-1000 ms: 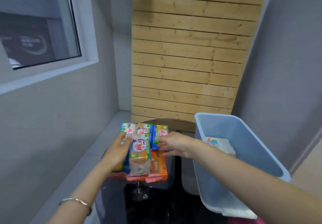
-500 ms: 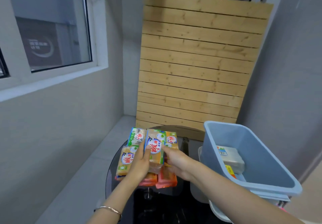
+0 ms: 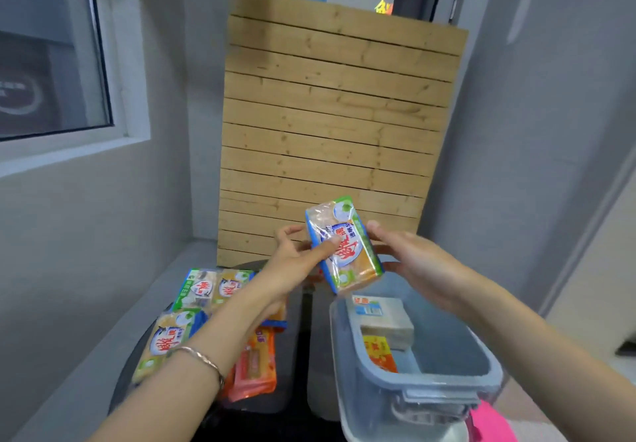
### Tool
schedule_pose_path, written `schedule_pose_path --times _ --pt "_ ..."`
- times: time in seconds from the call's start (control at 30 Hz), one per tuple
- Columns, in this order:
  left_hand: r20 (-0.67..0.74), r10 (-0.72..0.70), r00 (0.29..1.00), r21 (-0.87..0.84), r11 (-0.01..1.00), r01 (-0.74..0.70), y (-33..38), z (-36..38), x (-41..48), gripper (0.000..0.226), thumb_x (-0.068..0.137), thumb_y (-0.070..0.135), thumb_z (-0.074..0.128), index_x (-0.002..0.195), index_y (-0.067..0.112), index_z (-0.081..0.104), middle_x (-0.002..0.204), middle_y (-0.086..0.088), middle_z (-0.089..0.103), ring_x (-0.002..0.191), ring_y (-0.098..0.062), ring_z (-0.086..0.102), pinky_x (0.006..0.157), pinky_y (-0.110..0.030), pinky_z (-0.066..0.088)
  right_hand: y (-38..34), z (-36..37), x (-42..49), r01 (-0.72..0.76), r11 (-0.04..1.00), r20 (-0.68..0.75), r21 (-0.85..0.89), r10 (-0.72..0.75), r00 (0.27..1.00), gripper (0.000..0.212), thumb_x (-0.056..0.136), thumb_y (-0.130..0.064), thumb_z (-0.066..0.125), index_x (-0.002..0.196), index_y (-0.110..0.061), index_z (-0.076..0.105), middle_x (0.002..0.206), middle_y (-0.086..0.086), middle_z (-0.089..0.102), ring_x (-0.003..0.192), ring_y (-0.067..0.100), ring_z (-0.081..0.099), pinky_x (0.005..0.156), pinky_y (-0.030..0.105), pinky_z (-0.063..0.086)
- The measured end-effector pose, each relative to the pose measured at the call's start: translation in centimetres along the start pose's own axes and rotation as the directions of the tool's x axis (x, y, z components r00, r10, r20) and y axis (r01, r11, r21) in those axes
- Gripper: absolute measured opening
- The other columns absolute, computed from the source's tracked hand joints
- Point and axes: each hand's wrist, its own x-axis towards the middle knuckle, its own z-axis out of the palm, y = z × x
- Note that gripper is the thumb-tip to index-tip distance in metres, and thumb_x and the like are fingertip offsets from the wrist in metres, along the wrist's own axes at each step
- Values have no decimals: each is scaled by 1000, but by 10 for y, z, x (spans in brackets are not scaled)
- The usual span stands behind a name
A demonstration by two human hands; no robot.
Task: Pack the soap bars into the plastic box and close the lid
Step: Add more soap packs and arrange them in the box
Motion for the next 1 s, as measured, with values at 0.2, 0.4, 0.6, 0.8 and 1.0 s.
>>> schedule_pose_path --times 0.2,0.4,0.6,0.8,1.0 --pt "215 -138 967 173 980 102 -9 64 27 31 79 43 67 106 31 58 99 -4 74 81 -22 67 75 -37 57 41 -70 -17 -28 997 -6 -69 28 1000 42 98 -45 30 114 -32 66 114 -6 71 100 9 64 91 26 48" --pt "328 -293 898 295 935 198 -45 106 50 43 80 42 66 118 22 58 93 1 71 77 -16 67 72 -35 59 108 -100 -14 -140 980 -255 -139 101 962 41 97 -44 35 127 -27 57 127 -11 57 116 6 52 85 15 41" --pt "382 -420 823 361 888 286 -69 120 63 38 81 38 66 115 23 56 97 -1 70 84 -17 68 69 -34 59 152 -93 3 -177 979 -223 -99 152 963 42 91 -43 50 127 -21 55 135 -4 46 119 13 55 105 36 45" --pt "421 -519 744 507 815 282 -76 123 66 38 85 40 62 119 26 52 117 -8 65 102 -23 66 87 -42 56 161 -98 5 -125 984 -215 -123 97 972 15 88 -34 61 87 -21 69 103 0 65 92 13 66 77 19 53" --pt "448 -546 707 627 757 187 -74 118 68 38 88 46 54 118 23 56 117 -5 67 106 -22 67 89 -37 56 161 -99 5 -151 987 -256 48 158 954 20 80 -25 72 81 -5 75 100 12 69 92 26 68 87 36 54"
